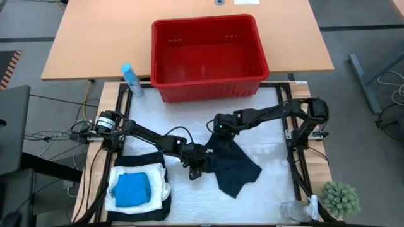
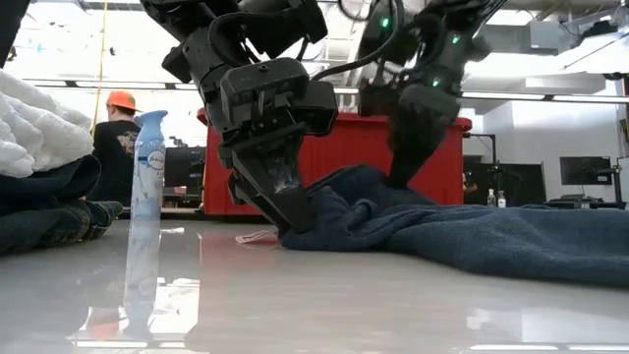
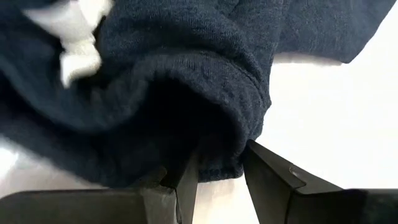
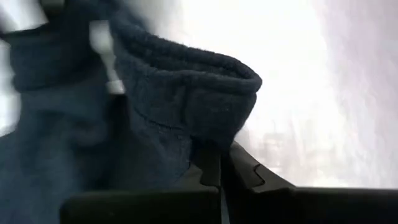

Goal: Fold Laundry from Bin
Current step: Fold the gray shorts from the red bin

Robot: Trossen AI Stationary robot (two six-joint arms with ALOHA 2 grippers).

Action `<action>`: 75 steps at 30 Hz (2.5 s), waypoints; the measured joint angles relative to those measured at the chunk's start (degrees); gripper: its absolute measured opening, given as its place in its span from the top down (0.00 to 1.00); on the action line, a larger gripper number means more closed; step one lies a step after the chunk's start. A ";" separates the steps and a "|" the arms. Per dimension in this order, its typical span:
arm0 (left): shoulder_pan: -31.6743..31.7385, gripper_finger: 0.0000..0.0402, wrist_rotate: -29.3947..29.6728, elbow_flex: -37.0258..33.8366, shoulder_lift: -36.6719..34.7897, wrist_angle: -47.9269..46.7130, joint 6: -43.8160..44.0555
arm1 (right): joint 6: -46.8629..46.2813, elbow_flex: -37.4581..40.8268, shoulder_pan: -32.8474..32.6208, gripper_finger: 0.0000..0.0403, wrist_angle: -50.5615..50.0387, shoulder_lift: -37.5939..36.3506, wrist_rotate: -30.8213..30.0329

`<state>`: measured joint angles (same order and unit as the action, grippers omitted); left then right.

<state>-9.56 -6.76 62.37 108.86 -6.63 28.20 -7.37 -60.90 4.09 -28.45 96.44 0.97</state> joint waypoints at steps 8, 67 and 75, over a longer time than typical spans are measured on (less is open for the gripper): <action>0.02 0.71 -0.29 0.00 0.00 -0.20 0.98 | 2.20 -0.04 0.33 0.62 -5.83 -0.83 2.09; 10.27 0.71 -17.14 0.02 -5.49 5.32 21.91 | 2.49 -0.02 8.37 0.87 5.71 6.13 -4.68; 13.32 0.71 -14.90 0.09 -11.85 3.01 8.03 | 3.31 0.00 11.37 0.74 3.84 1.99 -4.16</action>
<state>3.76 -21.66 62.46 97.01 -3.63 36.23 -4.06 -60.90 15.47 -24.62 98.43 -3.20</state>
